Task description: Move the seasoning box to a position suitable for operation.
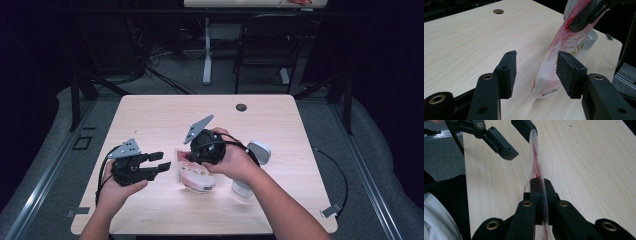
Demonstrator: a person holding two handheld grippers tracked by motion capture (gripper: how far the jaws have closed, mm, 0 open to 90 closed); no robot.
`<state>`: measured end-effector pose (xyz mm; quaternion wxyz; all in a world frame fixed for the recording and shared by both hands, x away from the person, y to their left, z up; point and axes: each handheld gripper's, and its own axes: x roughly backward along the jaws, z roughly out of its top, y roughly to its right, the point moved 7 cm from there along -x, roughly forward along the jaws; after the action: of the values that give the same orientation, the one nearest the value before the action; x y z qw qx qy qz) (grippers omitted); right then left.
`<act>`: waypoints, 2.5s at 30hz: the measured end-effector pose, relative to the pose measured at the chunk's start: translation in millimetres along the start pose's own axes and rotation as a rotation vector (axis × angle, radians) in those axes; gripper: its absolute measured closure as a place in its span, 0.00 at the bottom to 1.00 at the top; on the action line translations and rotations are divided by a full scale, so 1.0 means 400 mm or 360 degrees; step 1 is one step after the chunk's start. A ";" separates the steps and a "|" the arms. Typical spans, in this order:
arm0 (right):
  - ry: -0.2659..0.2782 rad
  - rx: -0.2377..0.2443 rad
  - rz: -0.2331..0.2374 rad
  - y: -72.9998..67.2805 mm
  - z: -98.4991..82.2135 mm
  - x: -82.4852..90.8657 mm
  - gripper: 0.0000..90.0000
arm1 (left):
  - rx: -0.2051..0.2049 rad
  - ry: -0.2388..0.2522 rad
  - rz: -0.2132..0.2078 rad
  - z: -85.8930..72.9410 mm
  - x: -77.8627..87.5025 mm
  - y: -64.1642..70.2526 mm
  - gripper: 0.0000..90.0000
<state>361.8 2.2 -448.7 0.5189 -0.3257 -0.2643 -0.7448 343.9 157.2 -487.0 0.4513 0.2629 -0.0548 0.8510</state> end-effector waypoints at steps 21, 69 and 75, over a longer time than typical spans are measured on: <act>0.0226 -0.0012 -0.0020 -0.005 0.000 0.082 1.00 | -0.0051 0.0000 -0.0086 -0.006 -0.024 0.025 0.50; 0.0250 0.0062 0.0014 -0.027 0.023 0.130 1.00 | -0.0102 -0.0088 -0.0325 -0.084 -0.167 0.085 0.43; 0.0239 0.0068 0.0022 -0.027 0.025 0.126 1.00 | -0.0058 -0.0089 -0.0361 -0.095 -0.180 0.087 0.42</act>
<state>341.2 -17.4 -404.7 0.5491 -0.2597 -0.2383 -0.7578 333.7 96.1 -550.1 0.5478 0.2828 -0.0527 0.7856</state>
